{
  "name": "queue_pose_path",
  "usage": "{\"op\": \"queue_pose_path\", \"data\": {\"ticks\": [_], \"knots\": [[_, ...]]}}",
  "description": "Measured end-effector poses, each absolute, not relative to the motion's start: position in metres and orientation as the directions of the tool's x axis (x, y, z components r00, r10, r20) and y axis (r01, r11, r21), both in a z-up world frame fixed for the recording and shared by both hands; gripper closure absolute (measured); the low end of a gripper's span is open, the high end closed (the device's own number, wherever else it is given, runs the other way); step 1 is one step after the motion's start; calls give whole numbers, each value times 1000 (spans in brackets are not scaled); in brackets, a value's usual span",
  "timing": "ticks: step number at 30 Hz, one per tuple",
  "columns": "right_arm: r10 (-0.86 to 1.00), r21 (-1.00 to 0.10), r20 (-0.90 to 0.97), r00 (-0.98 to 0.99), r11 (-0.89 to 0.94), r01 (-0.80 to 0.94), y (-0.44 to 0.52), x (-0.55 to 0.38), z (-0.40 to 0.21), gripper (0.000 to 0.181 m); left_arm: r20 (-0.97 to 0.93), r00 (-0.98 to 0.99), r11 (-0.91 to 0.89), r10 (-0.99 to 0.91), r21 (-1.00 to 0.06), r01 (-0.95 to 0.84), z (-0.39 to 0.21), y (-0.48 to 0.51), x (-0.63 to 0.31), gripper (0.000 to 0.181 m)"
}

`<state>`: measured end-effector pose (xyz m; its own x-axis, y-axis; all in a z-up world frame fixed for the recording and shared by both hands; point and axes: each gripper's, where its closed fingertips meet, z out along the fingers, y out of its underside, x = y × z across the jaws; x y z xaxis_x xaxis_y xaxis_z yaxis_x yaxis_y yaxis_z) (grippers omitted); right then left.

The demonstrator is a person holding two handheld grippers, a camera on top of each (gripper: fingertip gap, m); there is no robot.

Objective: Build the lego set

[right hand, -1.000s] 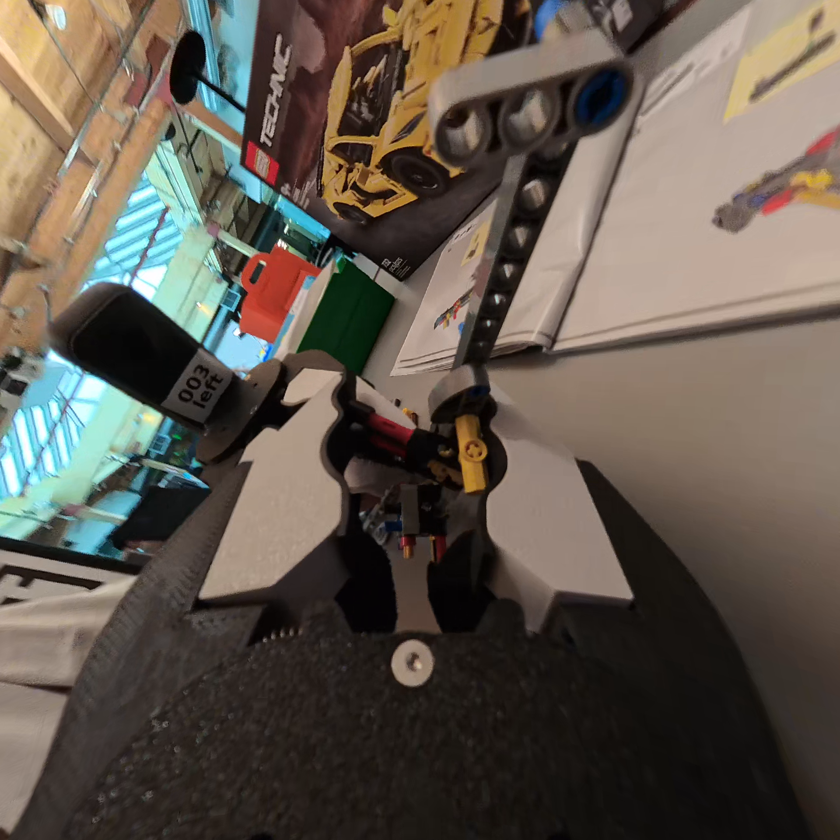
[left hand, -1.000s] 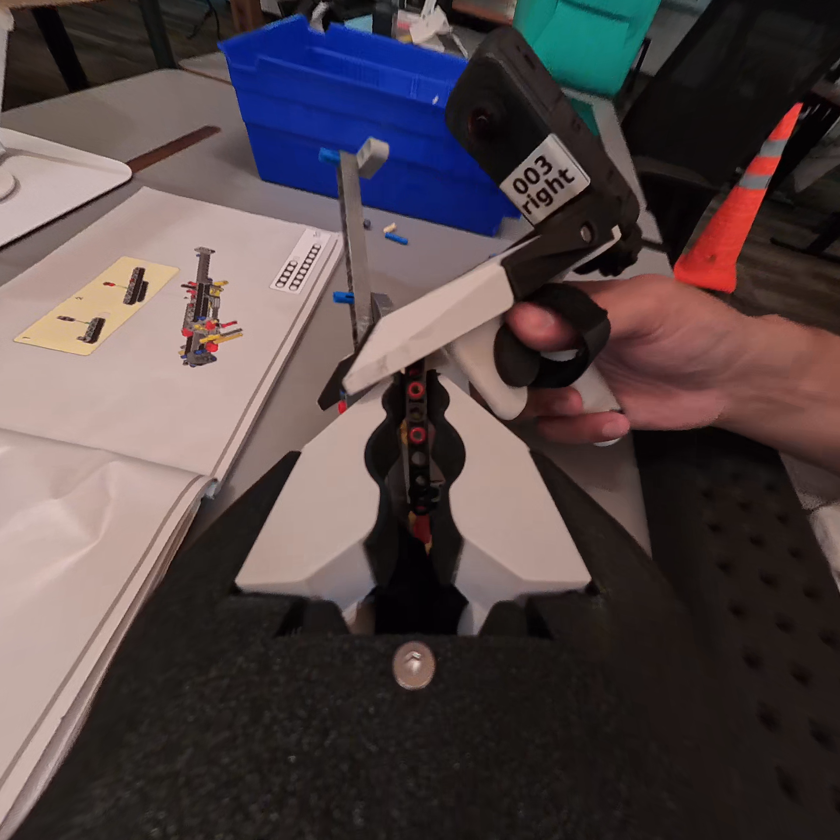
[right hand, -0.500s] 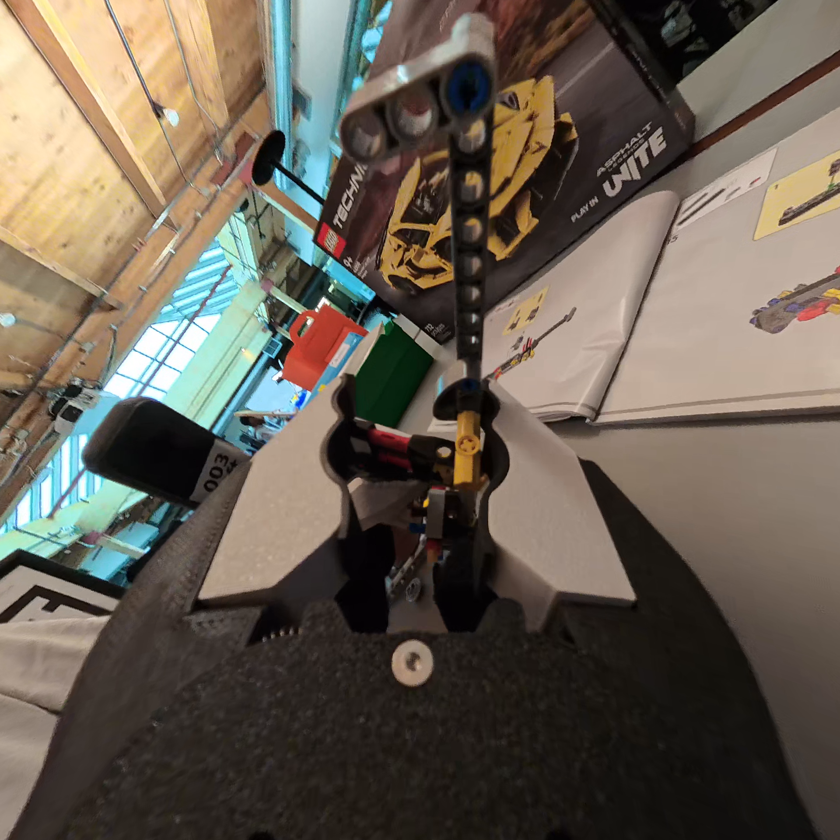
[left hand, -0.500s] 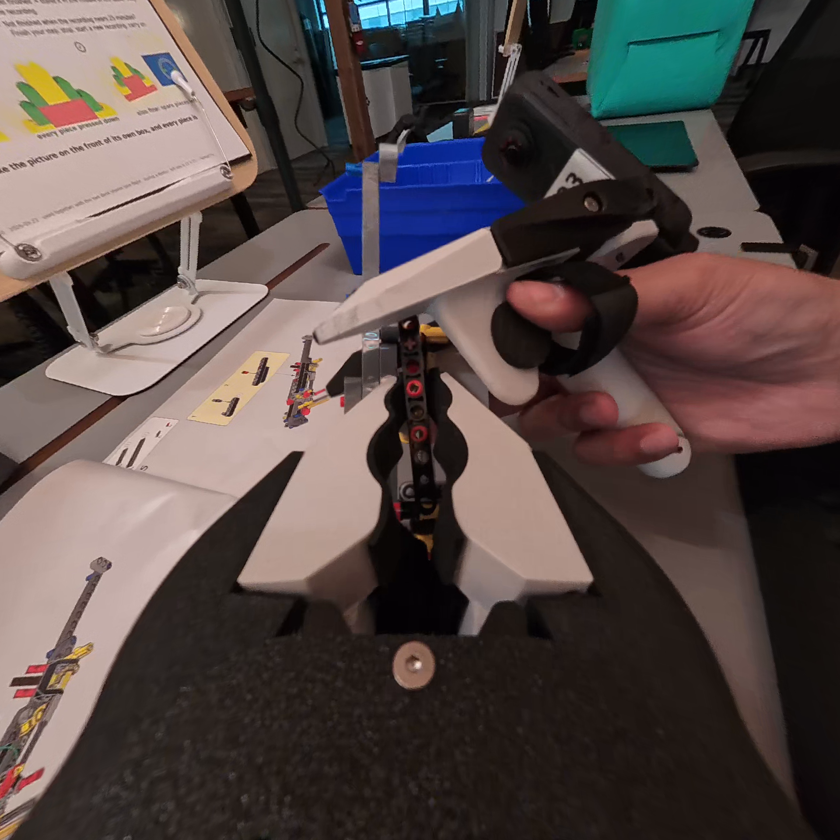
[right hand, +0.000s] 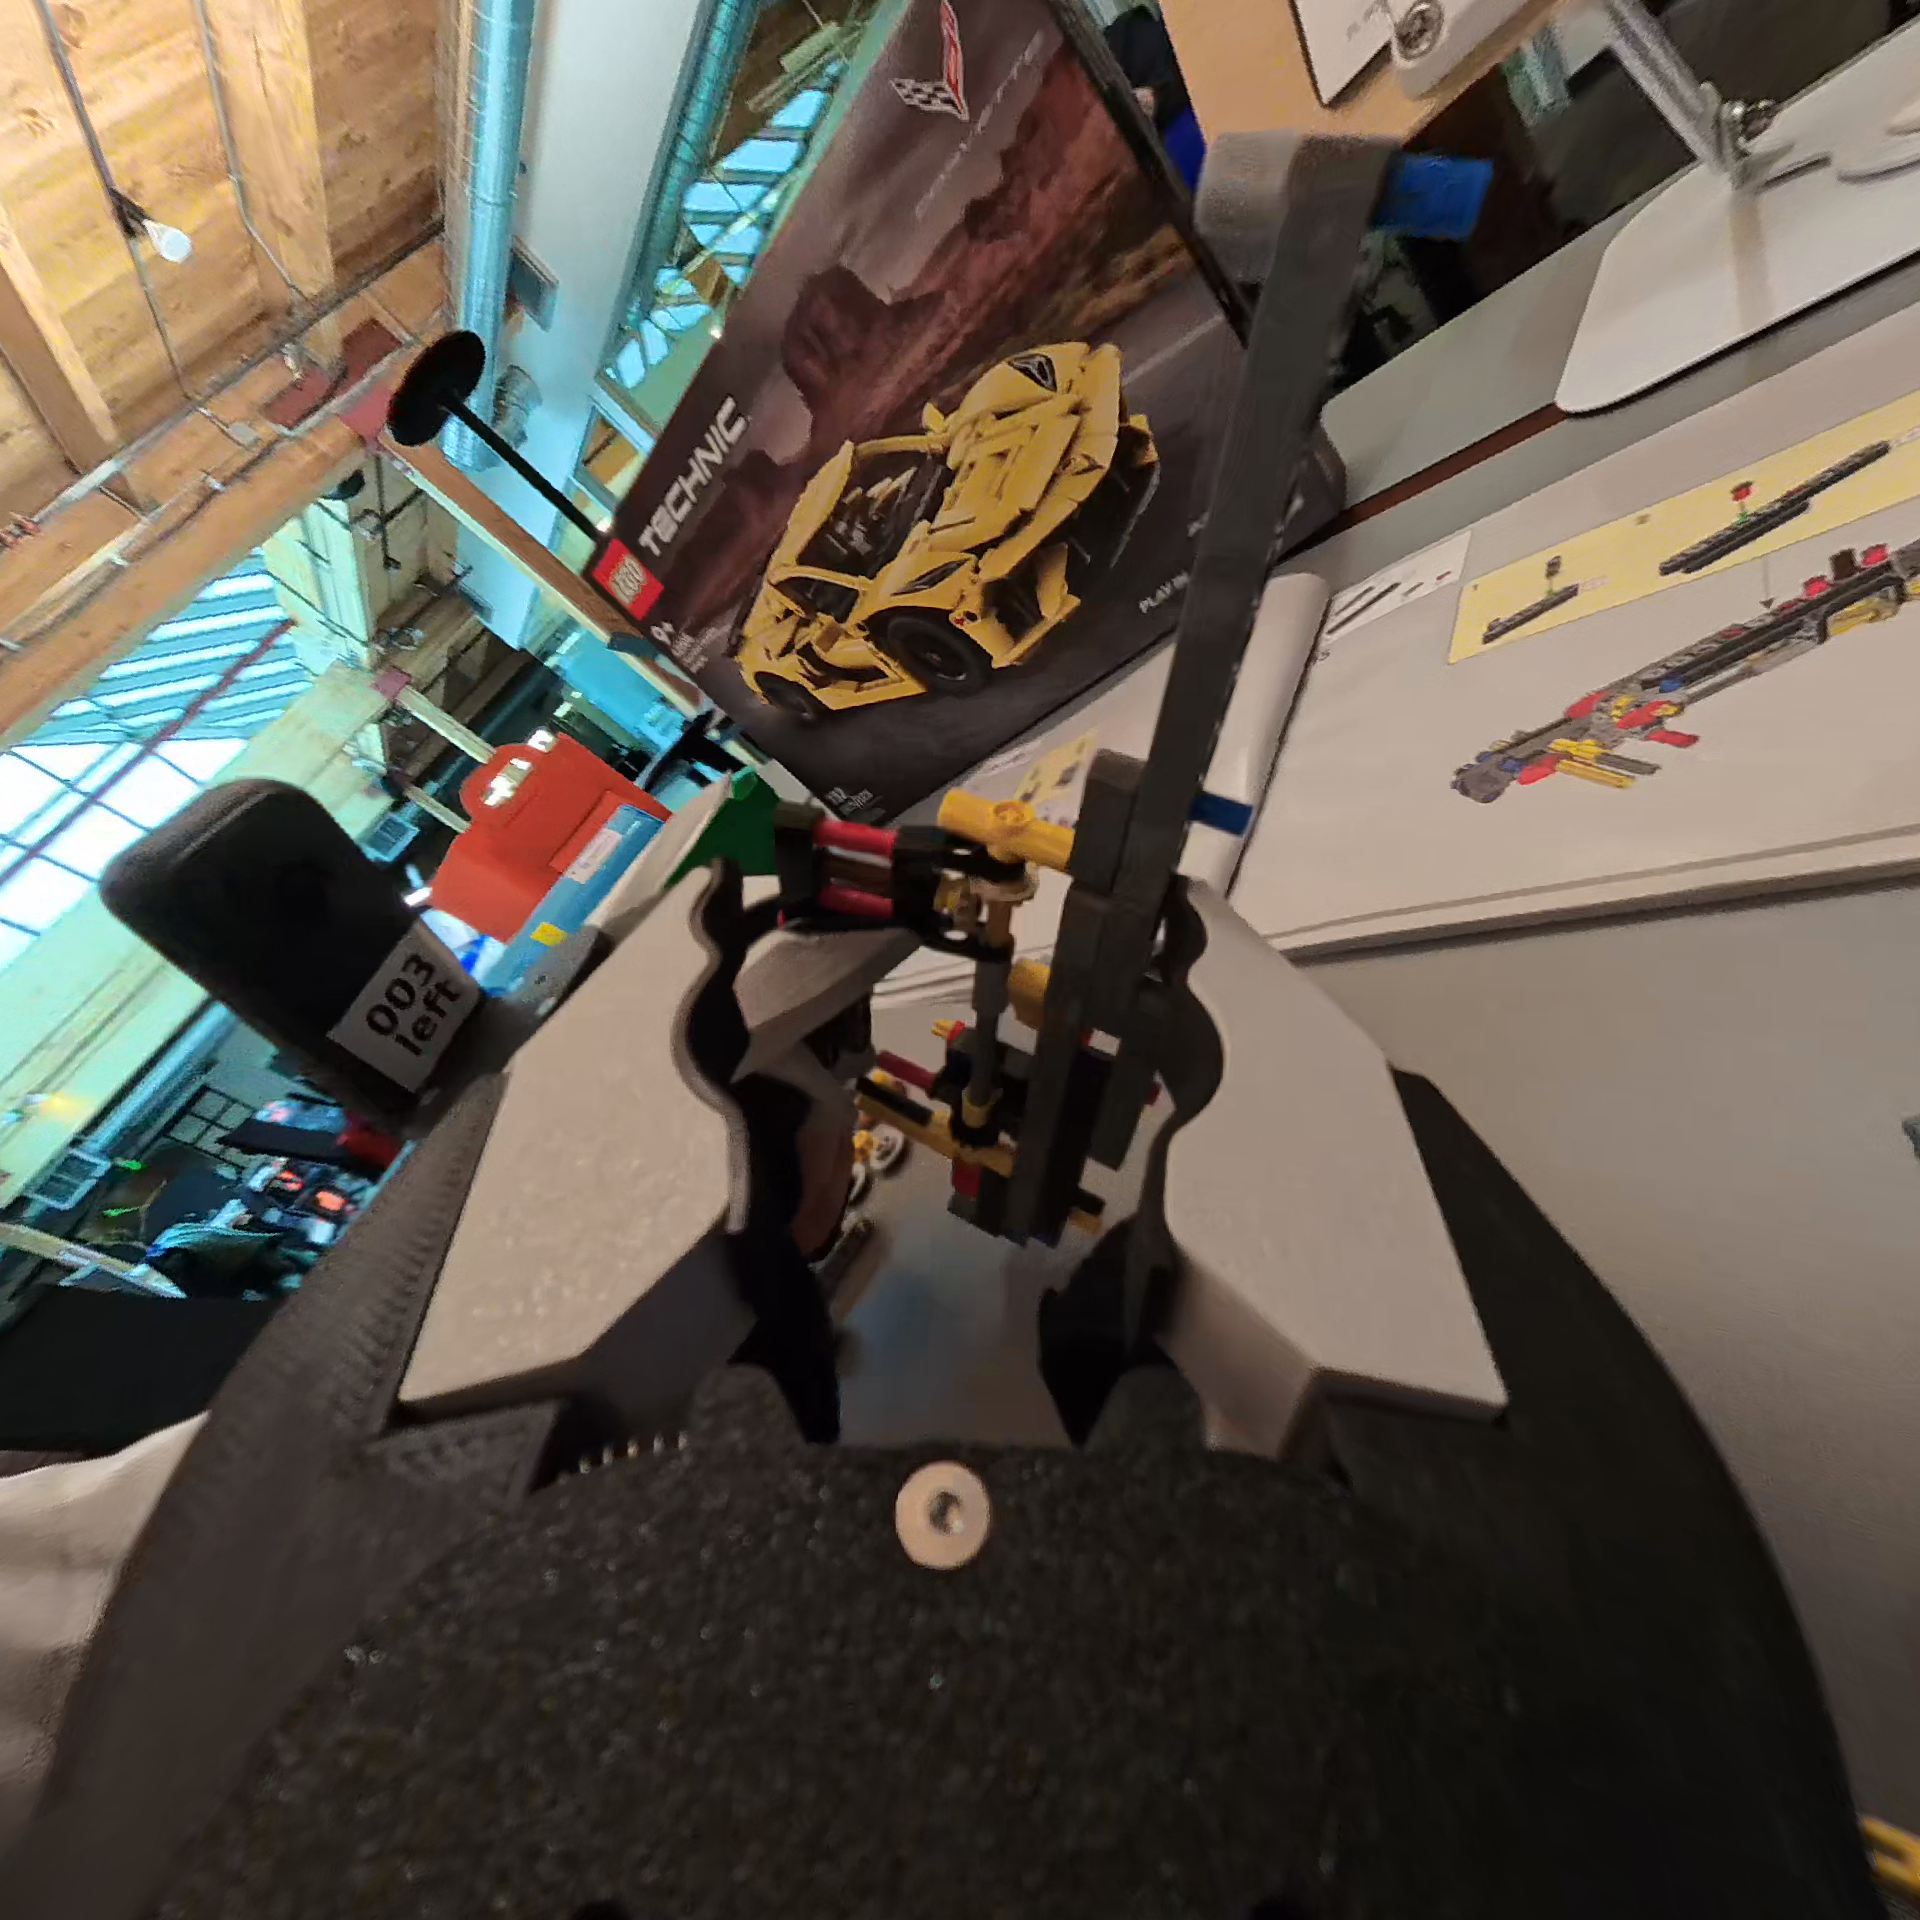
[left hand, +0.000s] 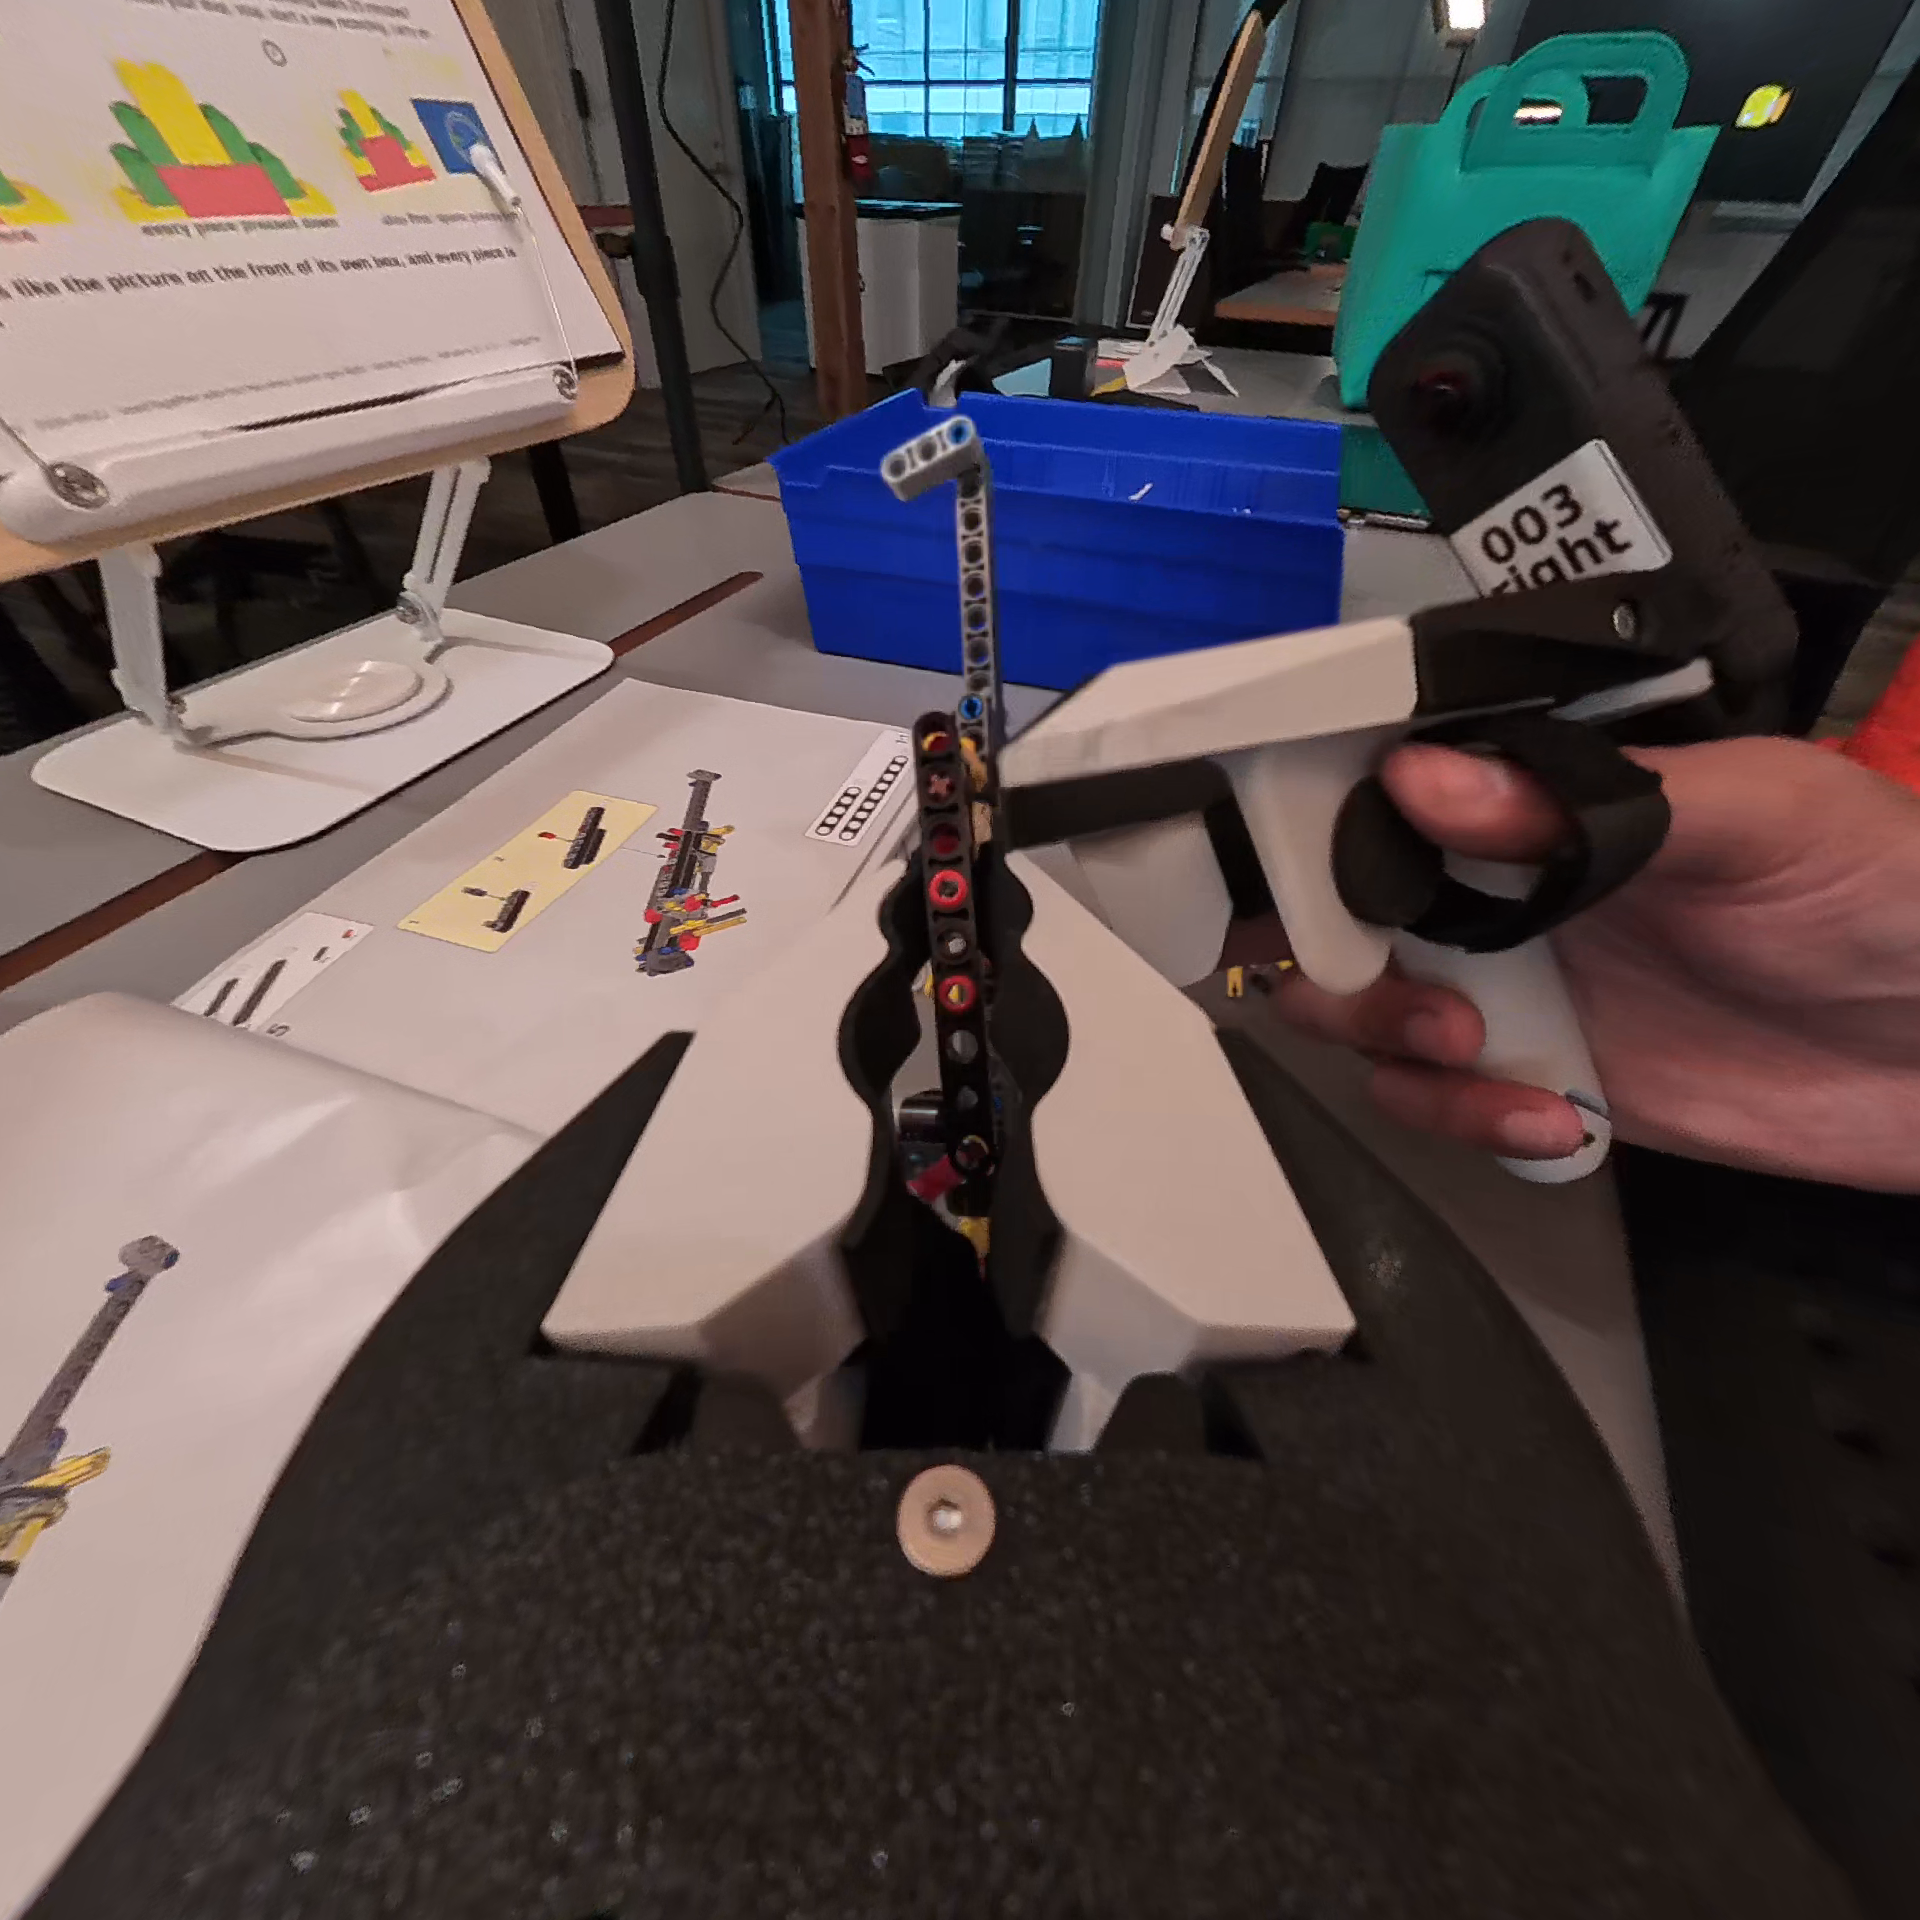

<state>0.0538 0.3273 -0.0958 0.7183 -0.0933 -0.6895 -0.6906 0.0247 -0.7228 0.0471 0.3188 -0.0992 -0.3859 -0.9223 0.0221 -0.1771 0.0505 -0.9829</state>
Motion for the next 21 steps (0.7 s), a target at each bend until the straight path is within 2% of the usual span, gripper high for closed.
{"op": "queue_pose_path", "data": {"ticks": [4, 7, 12, 14, 16, 18, 21], "knots": [[-152, -775, -624, 767, -5, -632, 329, 51, -97, 100, 44, -381, 24, -923, -985, -170, -98, 320, 46, 175], [-138, -787, -611, 780, -2, -617, 335, 49, -91, 92, 20, -394, 35, -919, -991, -132, -91, 314, 44, 175], [-10, -794, -608, 794, 1, -608, 340, 43, -76, 89, 52, -414, -14, -909, -995, -95, -79, 311, 40, 175], [13, -802, -597, 802, -10, -597, 339, 43, -76, 93, 75, -439, -30, -895, -994, -109, -80, 309, 39, 175], [137, -809, -586, 799, -36, -587, 341, 29, -71, 112, 125, -539, -41, -833, -985, -165, -86, 290, 34, 175], [191, -789, -610, 769, -58, -612, 345, 24, -71, 108, 138, -526, -50, -839, -983, -178, -88, 289, 35, 175], [168, -791, -611, 774, -90, -605, 345, 29, -77, 113, 144, -490, -58, -860, -981, -187, -88, 297, 38, 175]]}}
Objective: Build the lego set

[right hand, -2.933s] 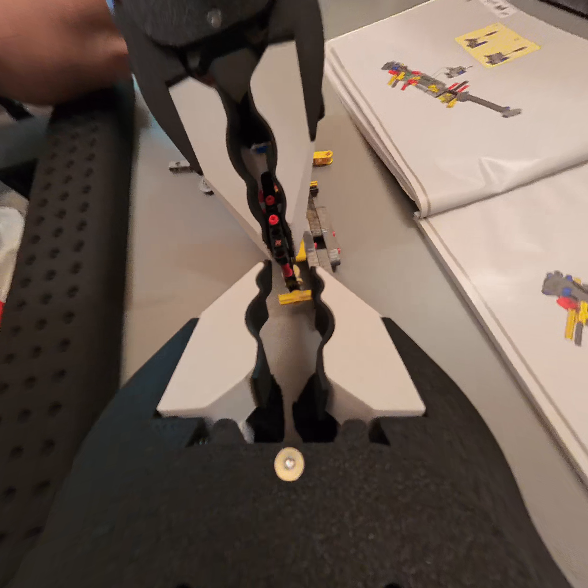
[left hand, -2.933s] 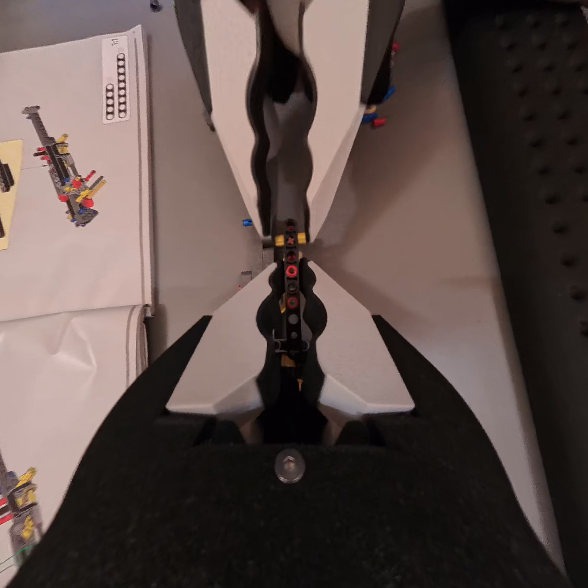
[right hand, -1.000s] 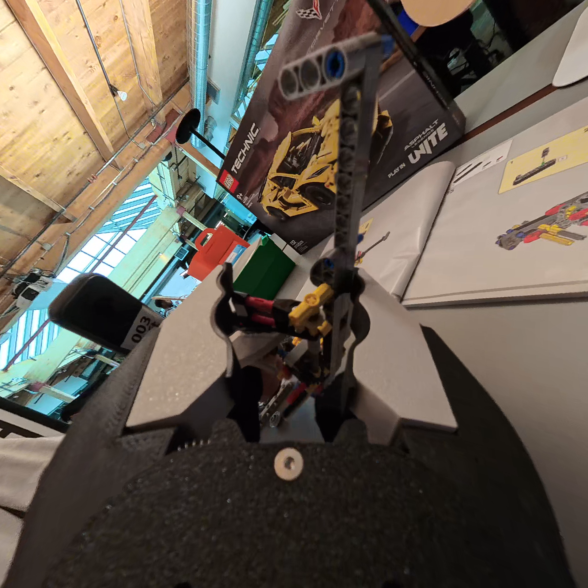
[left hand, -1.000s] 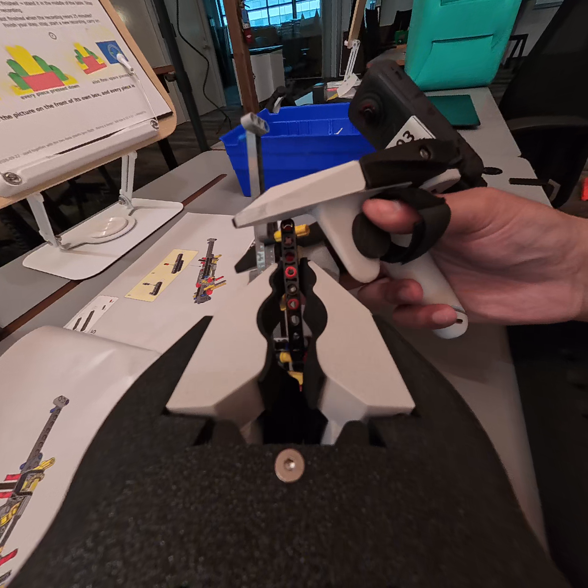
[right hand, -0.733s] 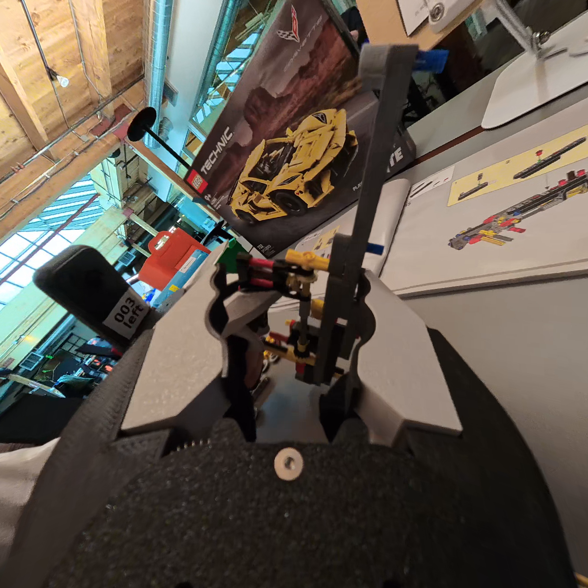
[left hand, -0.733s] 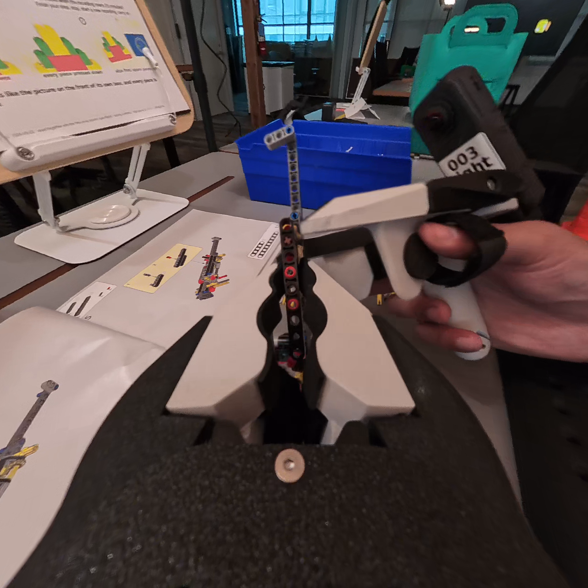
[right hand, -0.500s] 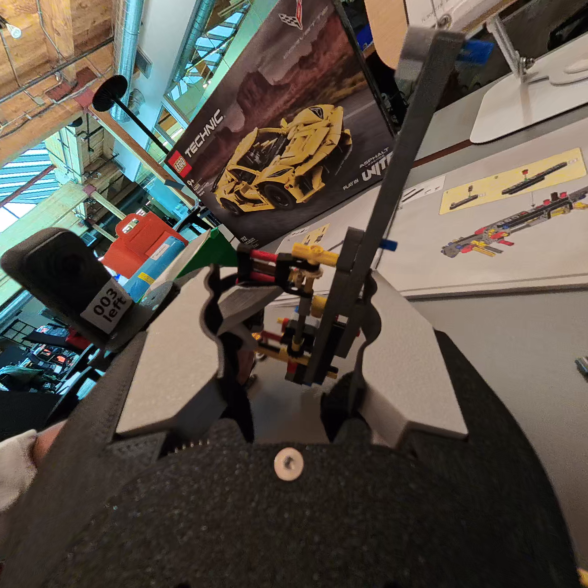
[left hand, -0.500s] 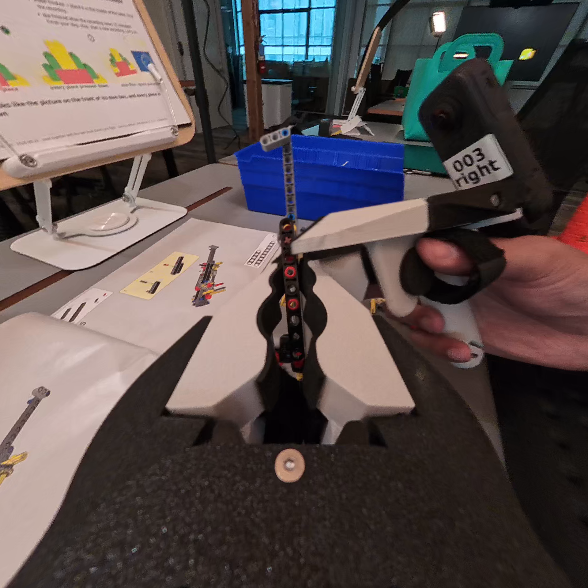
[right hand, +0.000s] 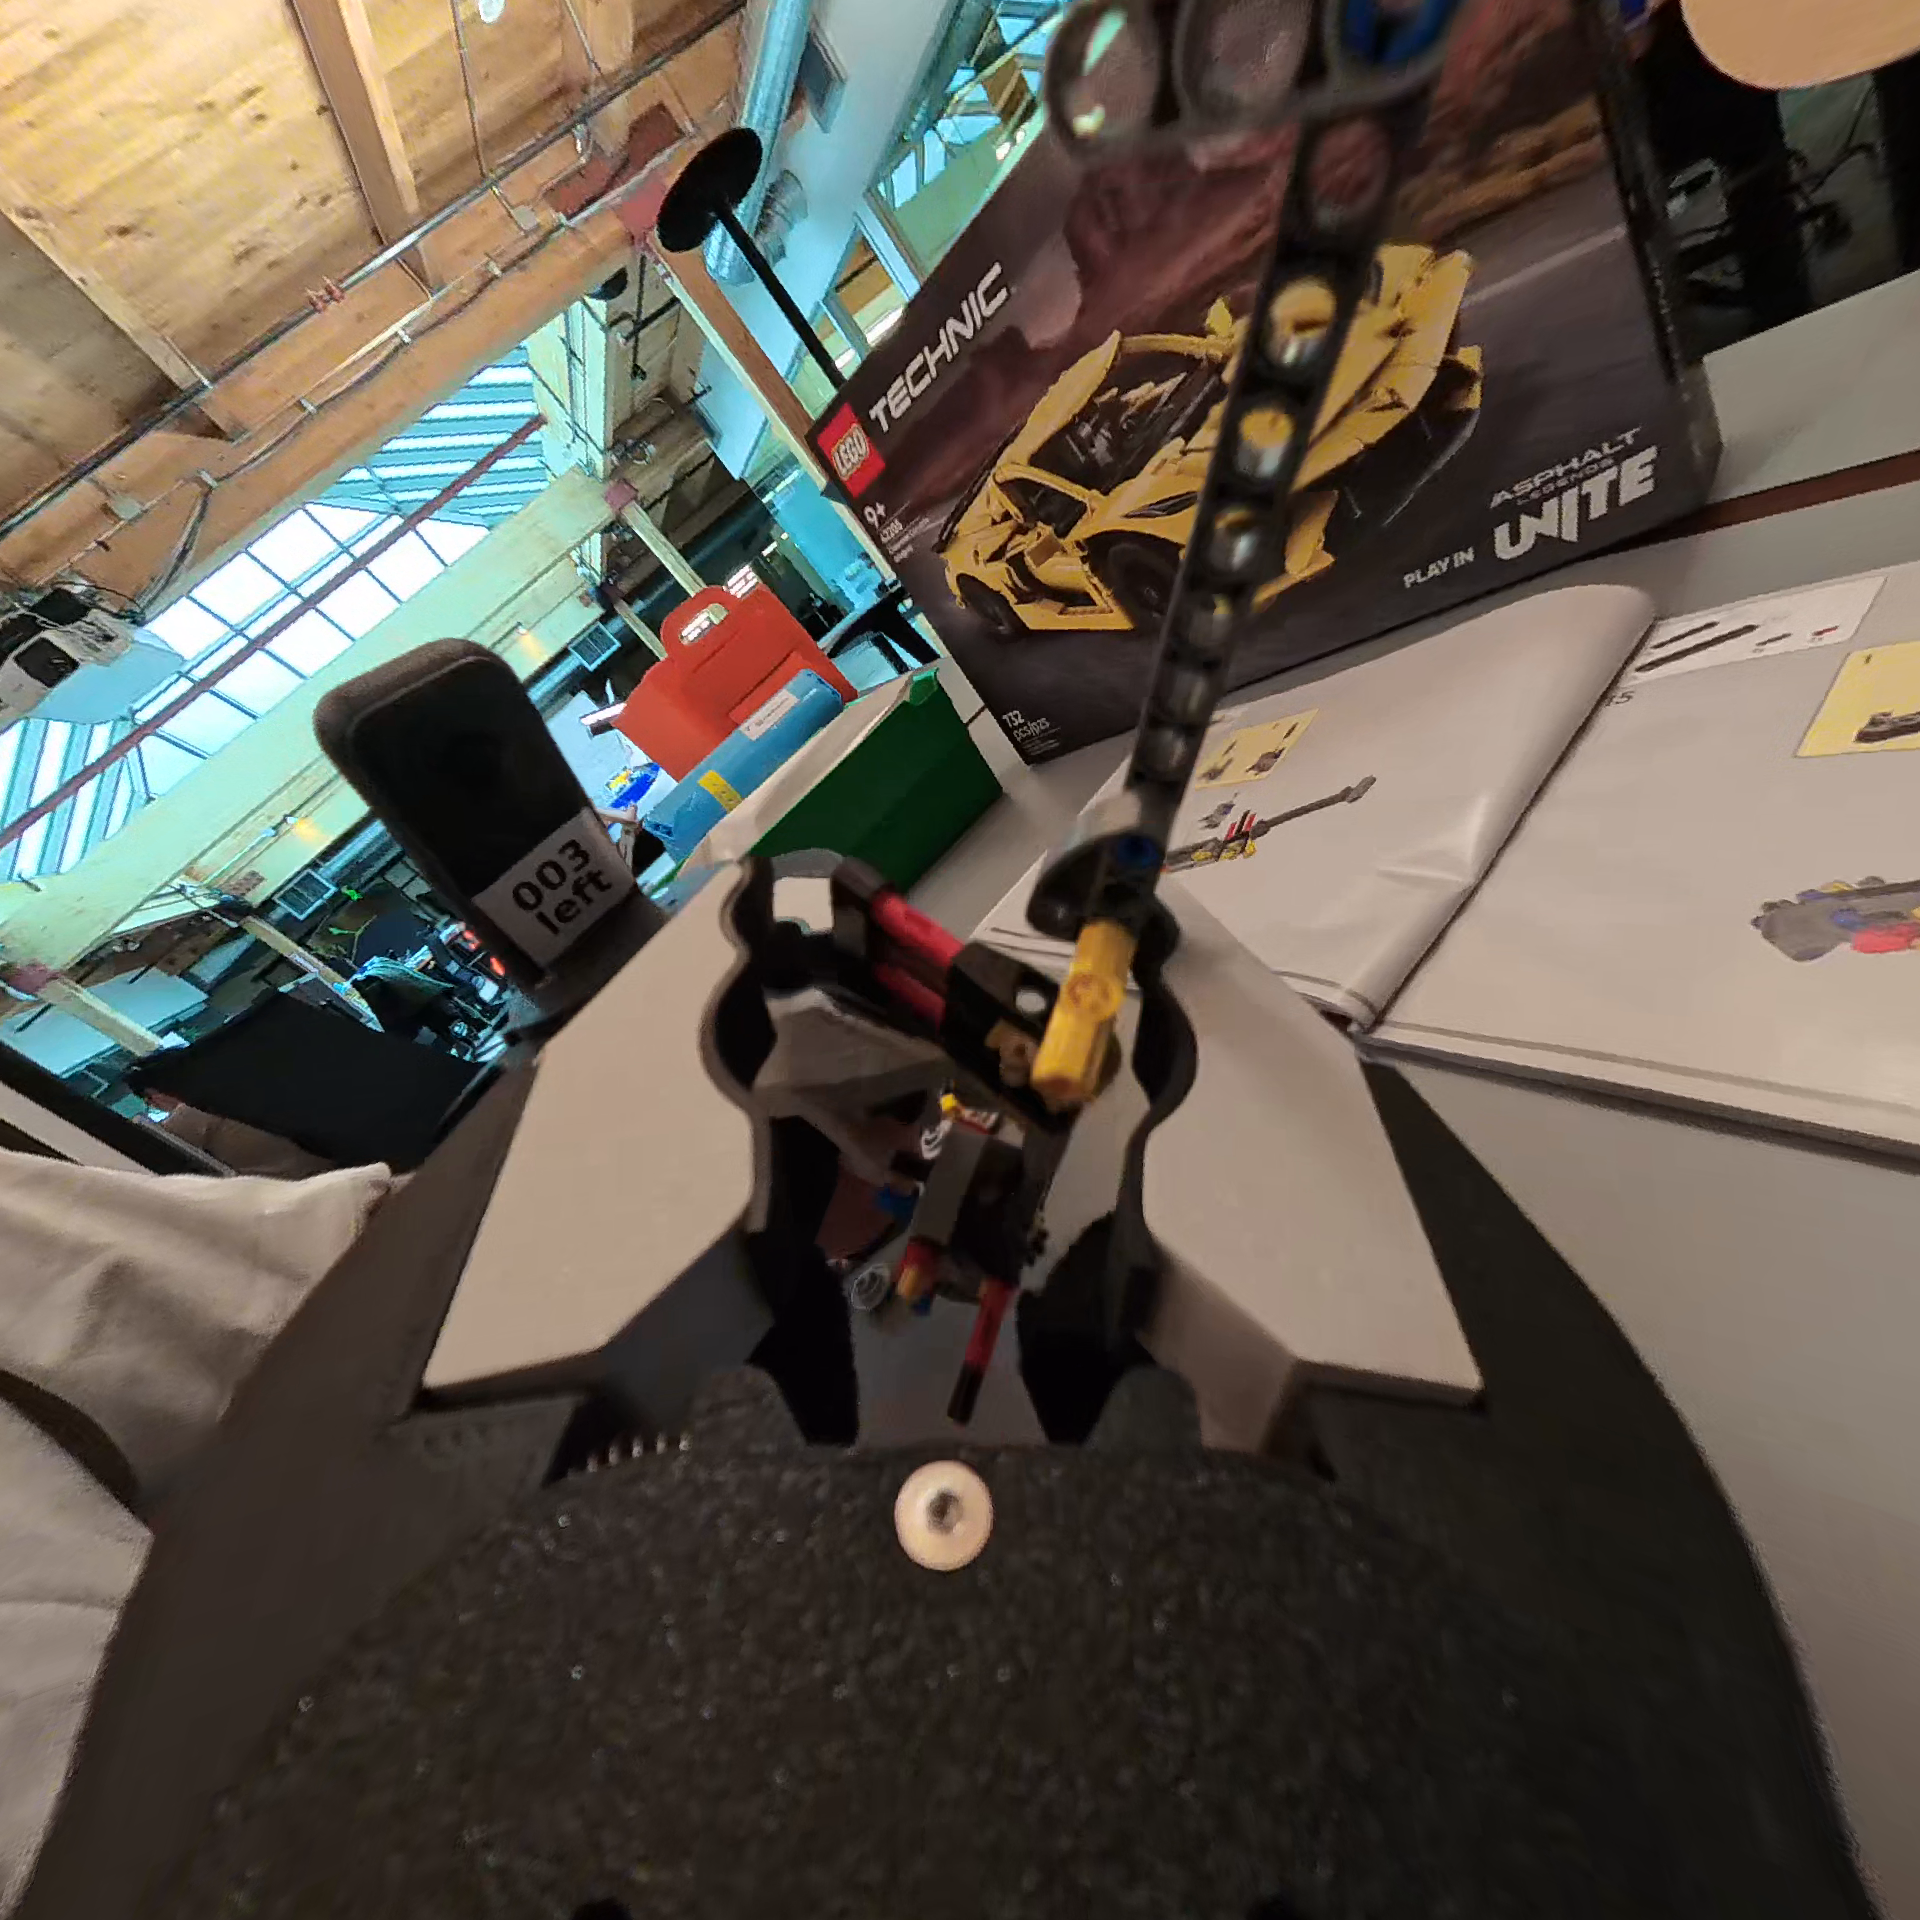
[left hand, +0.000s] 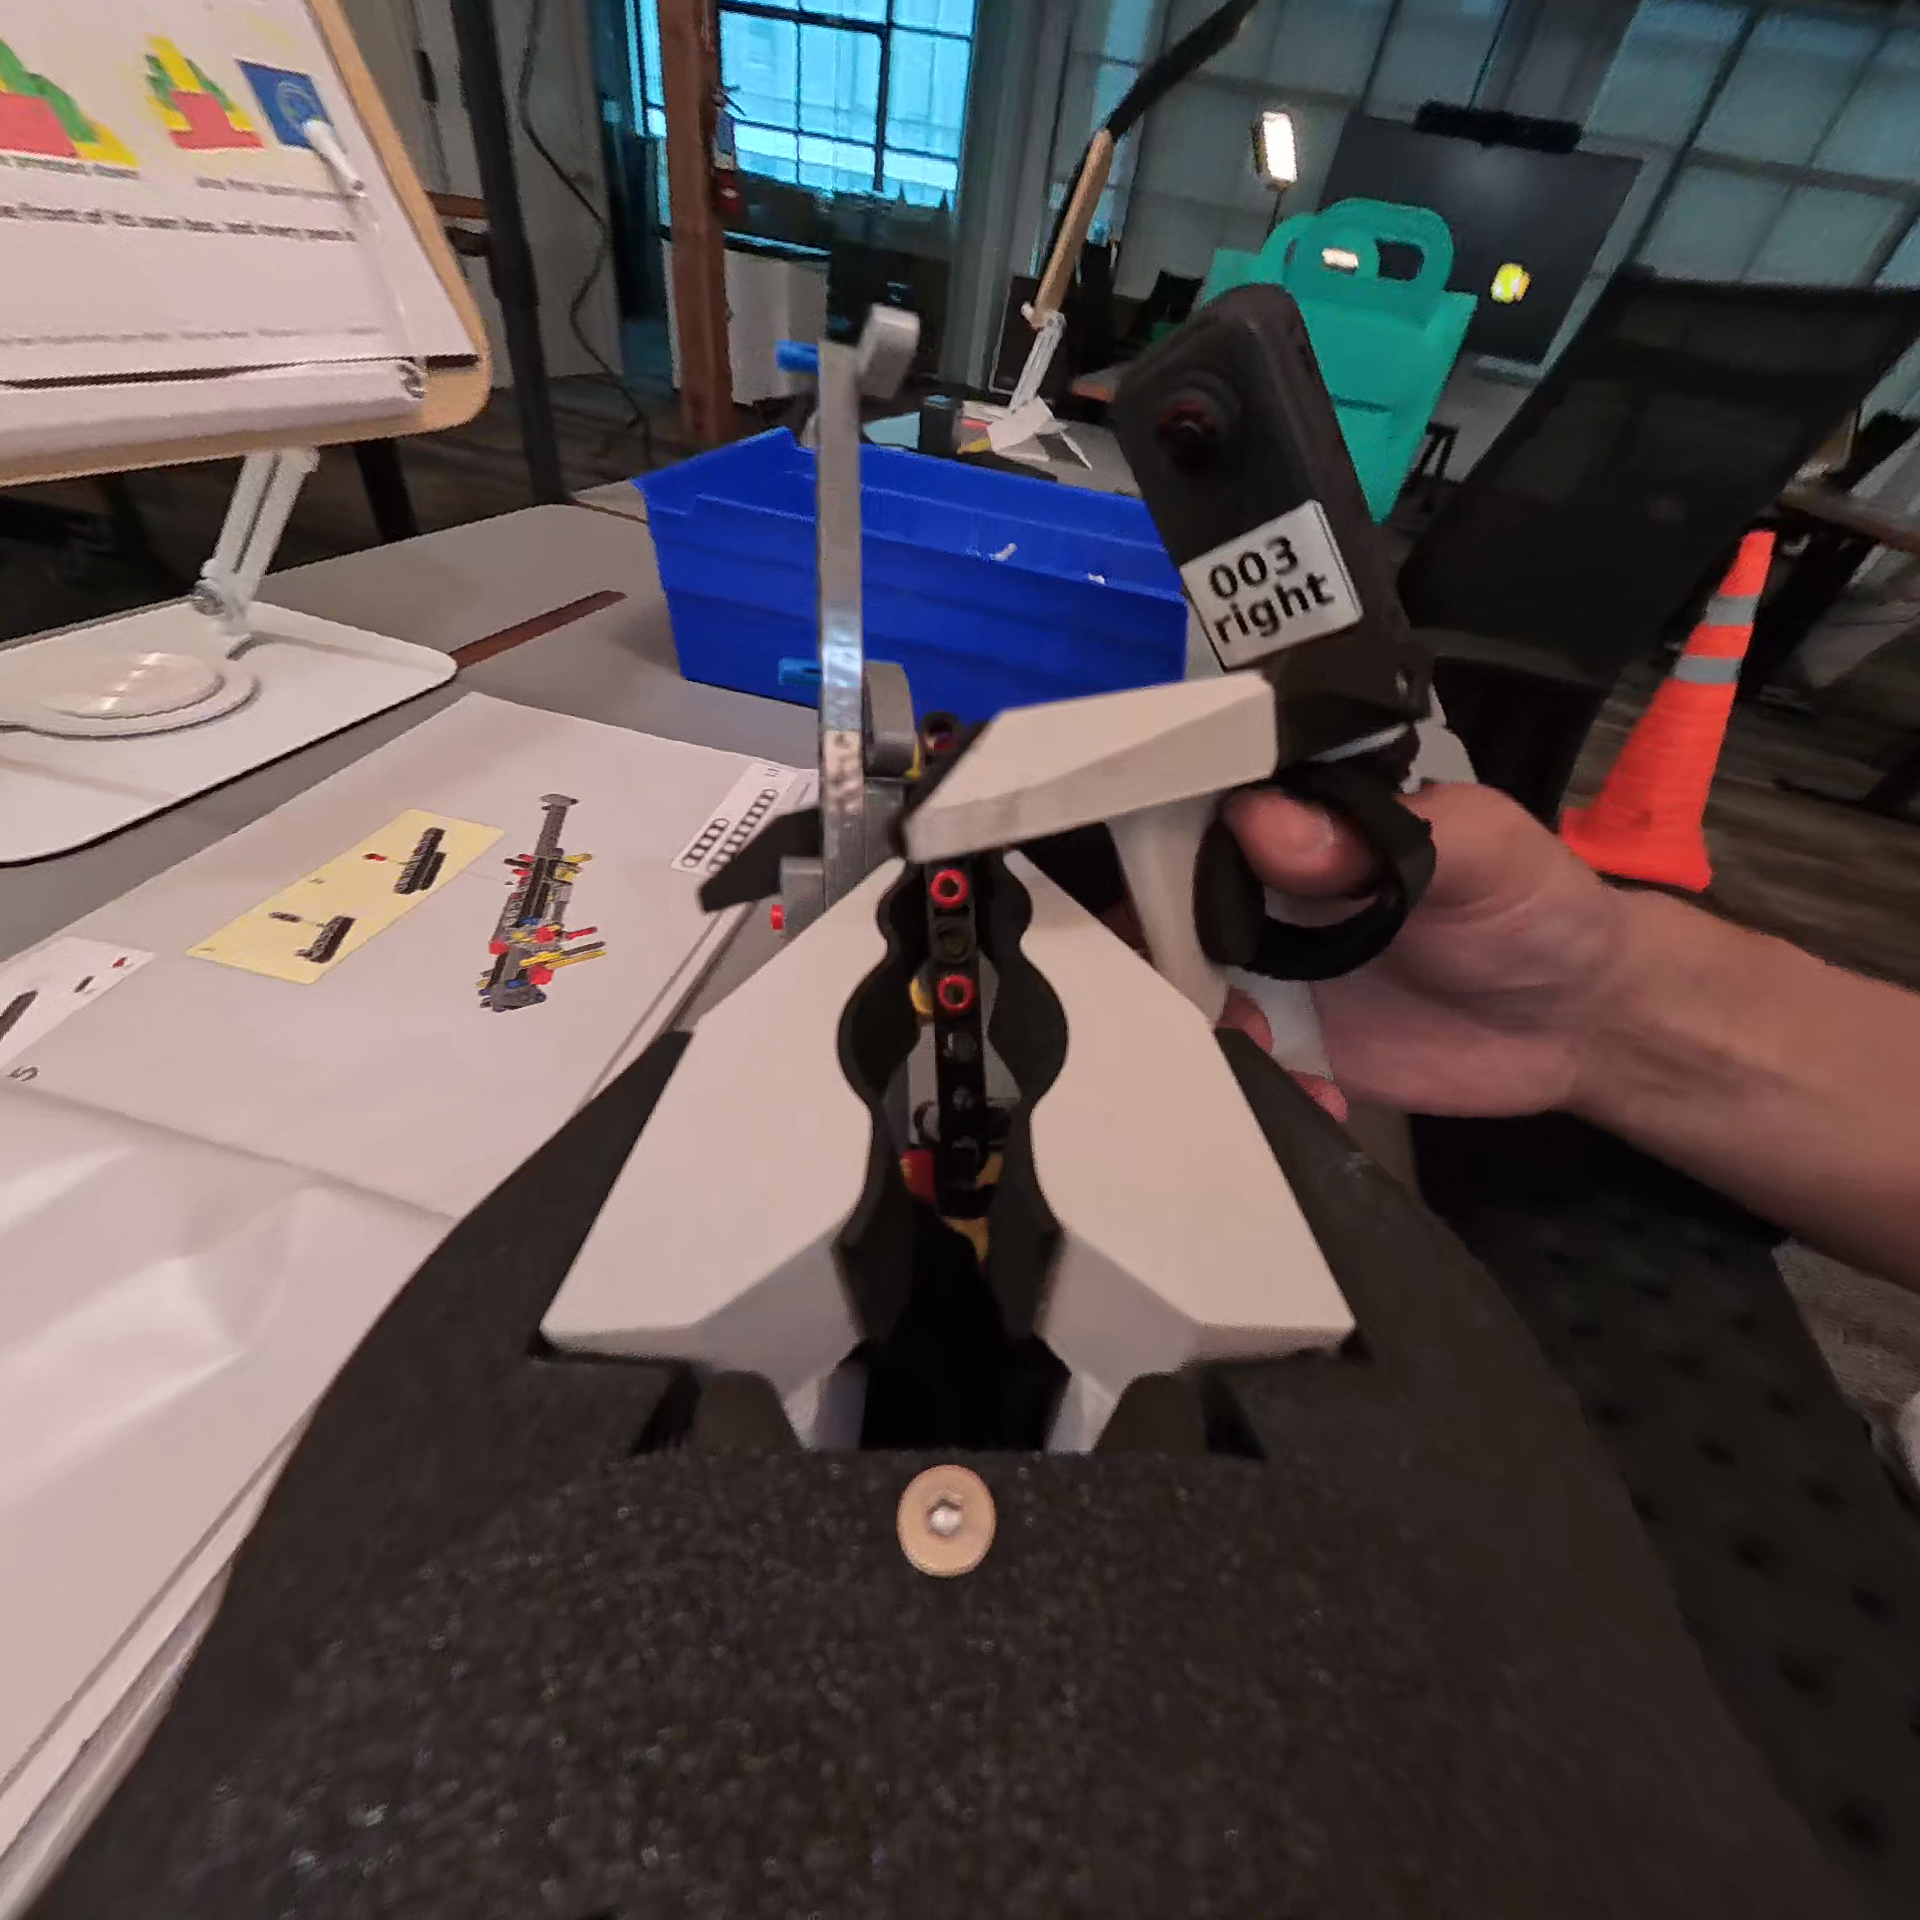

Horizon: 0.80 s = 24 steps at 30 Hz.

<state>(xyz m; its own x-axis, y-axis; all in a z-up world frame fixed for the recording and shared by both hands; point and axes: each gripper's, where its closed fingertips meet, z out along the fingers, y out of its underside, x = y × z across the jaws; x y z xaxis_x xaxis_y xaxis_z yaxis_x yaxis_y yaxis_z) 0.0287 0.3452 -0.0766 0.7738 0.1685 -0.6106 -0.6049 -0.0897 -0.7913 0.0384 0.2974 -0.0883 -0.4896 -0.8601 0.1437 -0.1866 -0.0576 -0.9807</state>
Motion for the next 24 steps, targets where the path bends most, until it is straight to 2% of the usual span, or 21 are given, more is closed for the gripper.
{"op": "queue_pose_path", "data": {"ticks": [5, 9, 11, 15, 17, 19, 24], "knots": [[-2, -792, -597, 803, -158, -589, 345, 37, -92, 99, 212, -459, -142, -863, -973, -182, -86, 308, 42, 176], [-14, -772, -625, 780, -139, -621, 338, 40, -87, 95, 302, -471, -245, -829, -953, -180, -78, 315, 42, 176], [-1, -783, -612, 791, -136, -607, 333, 39, -83, 99, 371, -492, -325, -787, -928, -179, -71, 318, 41, 175], [-94, -822, -539, 837, -157, -547, 317, 52, -84, 100, 519, -480, -492, -707, -849, -193, -65, 338, 42, 175], [-108, -849, -484, 868, -179, -496, 311, 49, -76, 109, 576, -466, -551, -672, -809, -205, -66, 348, 43, 176], [-72, -870, -454, 888, -180, -459, 314, 33, -62, 112, 606, -458, -578, -651, -786, -218, -68, 353, 44, 176], [-43, -858, -483, 875, -177, -482, 331, 20, -54, 95, 588, -491, -553, -643, -800, -233, -67, 341, 42, 176]]}}
